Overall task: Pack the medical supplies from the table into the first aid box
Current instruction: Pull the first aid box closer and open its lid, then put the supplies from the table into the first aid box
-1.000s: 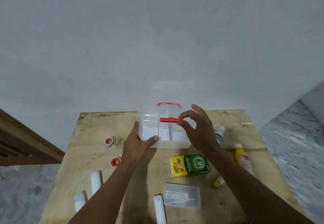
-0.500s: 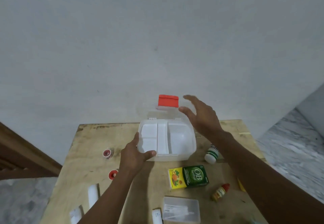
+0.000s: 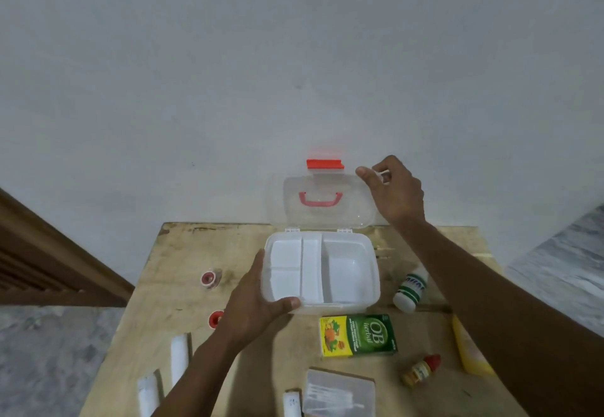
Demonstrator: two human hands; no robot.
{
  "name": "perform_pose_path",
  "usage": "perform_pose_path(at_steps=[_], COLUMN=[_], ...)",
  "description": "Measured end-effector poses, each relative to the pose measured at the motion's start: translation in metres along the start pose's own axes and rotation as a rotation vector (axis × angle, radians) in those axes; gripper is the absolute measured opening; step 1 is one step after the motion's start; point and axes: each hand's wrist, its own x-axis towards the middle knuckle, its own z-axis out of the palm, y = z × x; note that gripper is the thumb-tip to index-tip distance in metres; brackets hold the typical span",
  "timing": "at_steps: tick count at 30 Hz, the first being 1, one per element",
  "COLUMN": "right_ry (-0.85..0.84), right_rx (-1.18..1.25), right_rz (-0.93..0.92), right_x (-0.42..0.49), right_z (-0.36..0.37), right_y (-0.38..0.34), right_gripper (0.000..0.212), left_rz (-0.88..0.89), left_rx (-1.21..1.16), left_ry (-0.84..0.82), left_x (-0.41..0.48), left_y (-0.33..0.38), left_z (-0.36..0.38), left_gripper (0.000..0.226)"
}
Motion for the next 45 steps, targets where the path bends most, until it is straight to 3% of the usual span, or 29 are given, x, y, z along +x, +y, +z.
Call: perform_pose_path(at_steps=[17, 21, 26, 30, 35, 41, 45], right_ry=[-0.059, 0.008, 0.086, -0.097, -0.460, -0.572, -0.570], right_rx=[-0.002, 0.003, -0.091, -0.282, -0.403, -0.467, -0.441], right_rz=[-0.068, -0.011, 0.119, 0.165, 0.147, 0.042, -0.018], right_x=[-0.009, -0.040, -0.106, -0.161, -0.193, -0.184, -0.177], right_z=[-0.003, -0.005, -0.017, -0.024, -0.018, -0.009, -0.002], right_y=[0.001, 0.011, 0.040, 0.076, 0.101, 0.109, 0.116], right_gripper=[0.041, 0.053, 0.036, 0.032, 0.069, 0.072, 0.061], left_rz=[0.067, 0.033, 0.022, 0.040, 0.024, -0.005, -0.036], left_rx=[0.016, 0.006, 0.004, 0.028, 0.011, 0.038, 0.043], left_ry=[-0.112, -0.075, -0.039, -0.030, -0.017, -0.019, -0.027], left_x=[0.011, 0.007, 0.004, 0.004, 0.003, 0.006, 0.007], left_y=[-0.009, -0.015, -0.018, -0.020, -0.021, -0.025, -0.026], left_z=[0.007, 0.008, 0.011, 0.011, 0.013, 0.015, 0.012], left_gripper=[0.107, 0.109, 0.109, 0.102, 0.109, 0.111, 0.120])
